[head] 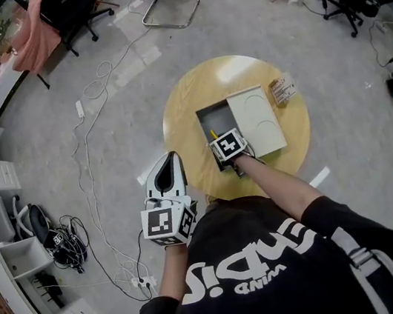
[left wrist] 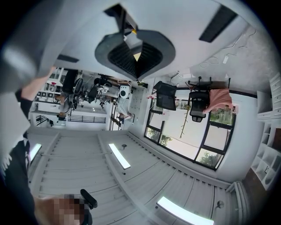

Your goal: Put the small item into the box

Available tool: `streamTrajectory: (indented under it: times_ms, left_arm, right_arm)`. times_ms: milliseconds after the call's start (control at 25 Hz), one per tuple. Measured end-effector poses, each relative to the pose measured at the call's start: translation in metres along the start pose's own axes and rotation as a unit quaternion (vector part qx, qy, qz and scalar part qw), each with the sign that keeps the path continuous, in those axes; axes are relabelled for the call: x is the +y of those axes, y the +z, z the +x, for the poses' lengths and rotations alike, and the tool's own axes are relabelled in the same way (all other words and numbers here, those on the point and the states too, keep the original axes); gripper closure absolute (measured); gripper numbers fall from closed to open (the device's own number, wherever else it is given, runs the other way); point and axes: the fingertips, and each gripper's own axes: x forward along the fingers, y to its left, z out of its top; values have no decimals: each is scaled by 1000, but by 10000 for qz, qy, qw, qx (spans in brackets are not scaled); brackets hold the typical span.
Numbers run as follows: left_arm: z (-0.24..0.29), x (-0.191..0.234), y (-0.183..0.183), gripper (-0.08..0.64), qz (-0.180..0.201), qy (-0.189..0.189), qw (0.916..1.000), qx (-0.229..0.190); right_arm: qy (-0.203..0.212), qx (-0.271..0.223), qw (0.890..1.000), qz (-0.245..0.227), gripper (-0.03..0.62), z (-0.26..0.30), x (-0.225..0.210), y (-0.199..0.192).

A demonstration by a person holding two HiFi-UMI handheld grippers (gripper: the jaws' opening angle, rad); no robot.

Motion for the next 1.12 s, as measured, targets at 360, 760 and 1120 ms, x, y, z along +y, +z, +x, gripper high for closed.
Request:
streamTrajectory:
  times_ms: [360, 760, 1120]
  left_arm:
    - [2, 0, 0, 551, -44, -3, 10000, -52]
    - [5, -14, 2, 551, -68, -178, 9998, -88]
    - [-1, -24, 8, 551, -53, -251, 9996, -139]
  right_arm:
    - [-1, -407, 9989, 230, 516, -19, 2, 17]
    - [195, -1855, 9823, -168, 583, -103, 15, 82]
    - [380, -3405, 9381, -504, 586, -231, 27, 108]
